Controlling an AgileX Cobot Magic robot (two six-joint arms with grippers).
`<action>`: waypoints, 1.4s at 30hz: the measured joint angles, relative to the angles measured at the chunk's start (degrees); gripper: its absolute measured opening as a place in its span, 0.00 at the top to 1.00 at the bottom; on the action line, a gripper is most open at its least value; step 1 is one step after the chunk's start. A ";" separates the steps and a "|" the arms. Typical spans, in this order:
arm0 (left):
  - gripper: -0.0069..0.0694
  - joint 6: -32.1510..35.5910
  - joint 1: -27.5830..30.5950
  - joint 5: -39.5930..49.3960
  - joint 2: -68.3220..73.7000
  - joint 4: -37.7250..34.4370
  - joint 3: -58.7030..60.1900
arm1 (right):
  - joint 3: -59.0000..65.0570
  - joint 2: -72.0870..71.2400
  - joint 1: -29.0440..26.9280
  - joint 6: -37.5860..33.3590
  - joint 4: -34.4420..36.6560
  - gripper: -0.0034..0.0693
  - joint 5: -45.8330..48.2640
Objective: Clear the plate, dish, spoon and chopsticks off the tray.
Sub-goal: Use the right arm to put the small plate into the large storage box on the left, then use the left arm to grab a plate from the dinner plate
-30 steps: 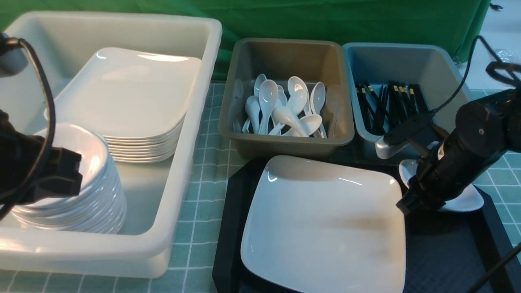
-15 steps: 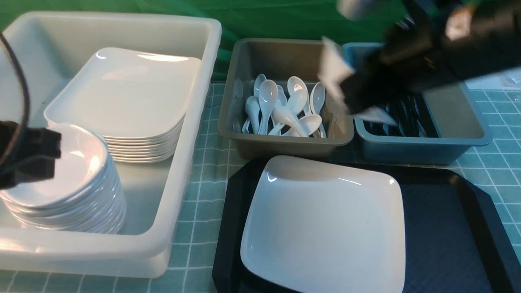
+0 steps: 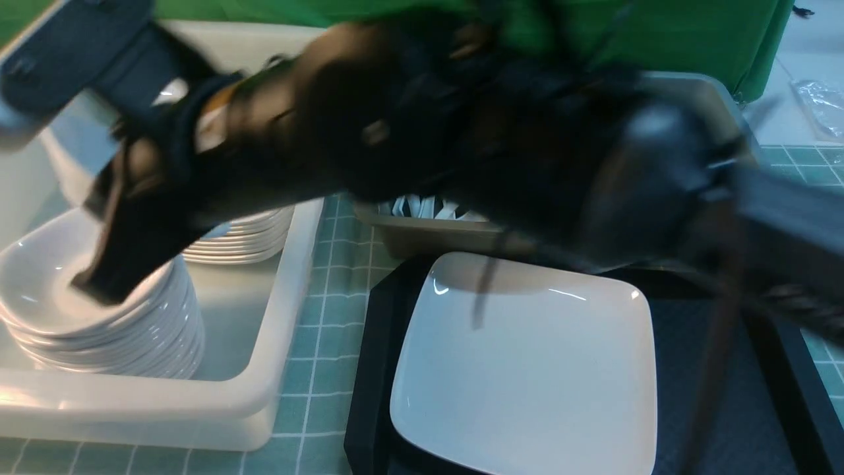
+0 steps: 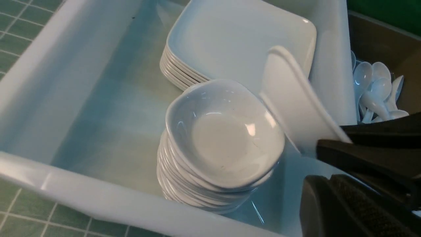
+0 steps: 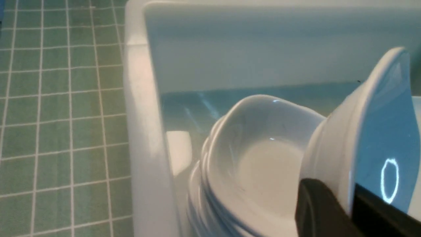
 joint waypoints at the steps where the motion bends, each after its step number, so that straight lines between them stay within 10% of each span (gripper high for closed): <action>1: 0.90 -0.16 0.00 0.64 -0.14 0.22 0.00 | -1.16 1.48 0.36 -0.92 0.00 0.86 -0.27; 11: 0.90 -0.11 0.00 1.99 -0.19 0.58 0.06 | -4.29 7.54 1.14 -3.78 0.00 0.80 -5.50; 18: 0.90 -0.11 0.00 1.99 -0.19 0.58 0.06 | -4.29 7.35 1.57 -2.91 0.00 0.32 -3.87; 25: 0.90 0.31 0.00 1.99 -0.19 0.47 0.06 | -4.29 2.03 1.33 5.13 -0.17 0.14 8.29; 31: 0.90 3.18 0.00 2.18 2.28 -2.98 0.06 | -4.37 -8.28 -2.01 10.92 -5.34 0.23 23.14; 37: 0.90 13.91 0.00 1.15 10.40 -15.90 0.06 | -0.76 -17.67 -14.32 23.01 -22.76 0.84 41.54; 42: 0.90 26.72 -0.07 0.57 18.39 -26.81 0.11 | 13.65 -26.47 -28.11 28.72 -24.67 0.90 41.44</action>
